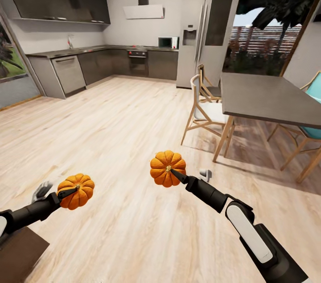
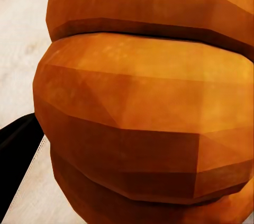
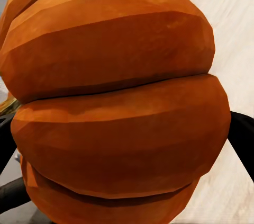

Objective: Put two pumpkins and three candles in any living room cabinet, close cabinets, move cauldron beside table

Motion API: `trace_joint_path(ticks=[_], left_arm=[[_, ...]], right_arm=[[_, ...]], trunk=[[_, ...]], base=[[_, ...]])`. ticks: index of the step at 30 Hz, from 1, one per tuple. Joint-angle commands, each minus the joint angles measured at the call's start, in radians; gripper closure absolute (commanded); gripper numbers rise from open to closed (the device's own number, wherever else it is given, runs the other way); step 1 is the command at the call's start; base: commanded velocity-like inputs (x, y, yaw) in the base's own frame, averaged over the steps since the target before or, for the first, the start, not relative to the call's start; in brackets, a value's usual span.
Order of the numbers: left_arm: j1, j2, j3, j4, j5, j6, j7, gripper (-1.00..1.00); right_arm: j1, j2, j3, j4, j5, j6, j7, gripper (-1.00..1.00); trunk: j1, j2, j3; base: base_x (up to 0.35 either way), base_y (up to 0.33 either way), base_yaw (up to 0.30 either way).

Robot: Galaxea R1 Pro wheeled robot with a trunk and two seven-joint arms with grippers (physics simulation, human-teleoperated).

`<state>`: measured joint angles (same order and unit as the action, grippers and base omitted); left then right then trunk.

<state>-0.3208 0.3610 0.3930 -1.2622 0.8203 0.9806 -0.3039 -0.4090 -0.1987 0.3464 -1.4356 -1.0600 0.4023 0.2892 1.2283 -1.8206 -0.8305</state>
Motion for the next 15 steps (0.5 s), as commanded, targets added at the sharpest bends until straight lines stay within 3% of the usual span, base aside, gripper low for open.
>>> trace_joint_path(ticks=[1,7,12,15], left_arm=[[-0.001,-0.001,0.001,0.0,0.003,0.006,-0.005,1.0],[-0.001,-0.002,0.0,0.0,0.003,0.006,-0.004,1.0],[0.009,0.002,0.025,0.0,0.009,0.01,-0.014,1.0],[0.009,-0.011,0.008,-0.001,0.007,0.01,-0.014,1.0]], right_arm=[[-0.001,-0.001,0.0,-0.001,-0.012,0.004,-0.001,1.0],[-0.001,-0.001,0.0,-0.002,-0.012,0.007,0.0,1.0],[-0.001,-0.005,0.014,-0.031,-0.038,0.038,0.013,1.0],[0.001,-0.004,0.019,-0.048,-0.034,0.041,0.011,1.0]], trunk=[[0.0,0.0,-0.001],[0.0,0.0,-0.001],[0.0,0.0,-0.001],[0.0,0.0,-0.001]], base=[[0.0,0.0,0.28],[0.0,0.0,0.089],[0.0,0.0,0.0],[0.0,-0.002,0.0]])
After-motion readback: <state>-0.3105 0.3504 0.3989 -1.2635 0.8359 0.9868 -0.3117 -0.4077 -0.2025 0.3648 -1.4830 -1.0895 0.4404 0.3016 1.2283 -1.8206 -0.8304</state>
